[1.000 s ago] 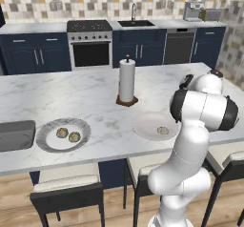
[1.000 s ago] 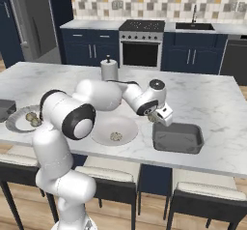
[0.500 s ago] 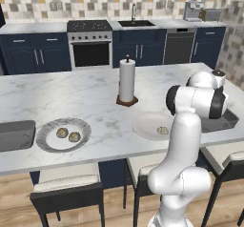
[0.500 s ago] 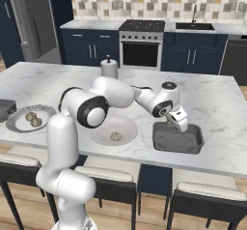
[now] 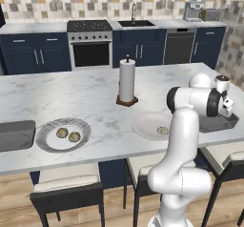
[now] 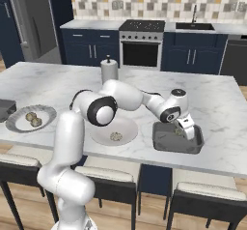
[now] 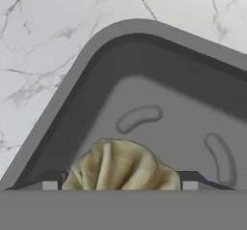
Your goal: Place two dumplings into each of the tupperware containers and then place the containers in the fridge.
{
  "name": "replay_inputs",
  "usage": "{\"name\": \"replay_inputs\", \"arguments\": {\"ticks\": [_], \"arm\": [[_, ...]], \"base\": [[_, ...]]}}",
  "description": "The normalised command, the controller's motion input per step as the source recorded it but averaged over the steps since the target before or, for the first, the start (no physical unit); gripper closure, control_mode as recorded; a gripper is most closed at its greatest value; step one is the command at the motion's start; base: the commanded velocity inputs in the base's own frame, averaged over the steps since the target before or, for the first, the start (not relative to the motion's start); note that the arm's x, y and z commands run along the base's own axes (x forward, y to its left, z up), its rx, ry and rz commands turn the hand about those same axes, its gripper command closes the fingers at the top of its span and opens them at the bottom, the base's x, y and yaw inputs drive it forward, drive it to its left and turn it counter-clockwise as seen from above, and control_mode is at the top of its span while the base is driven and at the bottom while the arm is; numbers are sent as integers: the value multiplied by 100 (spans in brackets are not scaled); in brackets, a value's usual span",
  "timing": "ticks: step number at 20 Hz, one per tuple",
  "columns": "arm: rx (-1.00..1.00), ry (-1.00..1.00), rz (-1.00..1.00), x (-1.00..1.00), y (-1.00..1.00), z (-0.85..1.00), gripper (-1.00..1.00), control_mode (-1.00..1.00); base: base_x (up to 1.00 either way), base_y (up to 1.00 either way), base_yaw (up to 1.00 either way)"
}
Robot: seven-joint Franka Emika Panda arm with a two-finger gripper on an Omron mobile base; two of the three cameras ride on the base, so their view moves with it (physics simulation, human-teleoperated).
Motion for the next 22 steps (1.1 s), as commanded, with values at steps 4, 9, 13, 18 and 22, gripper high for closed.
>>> {"name": "replay_inputs", "arguments": {"ticks": [4,9,13,18,22], "arm": [[2,0,0,0,-2,0,-100,-100],[0,1,11,-13,0,0,-100,-100],[4,-11,23,-33,-7,34,-100,-100],[0,-21,56,-38,15,62,-100,-100],[-6,-5,52,-7,97,14,-100,-100]], "base": [[0,0,0],[0,0,0],[0,0,0],[0,0,0],[0,0,0]]}}
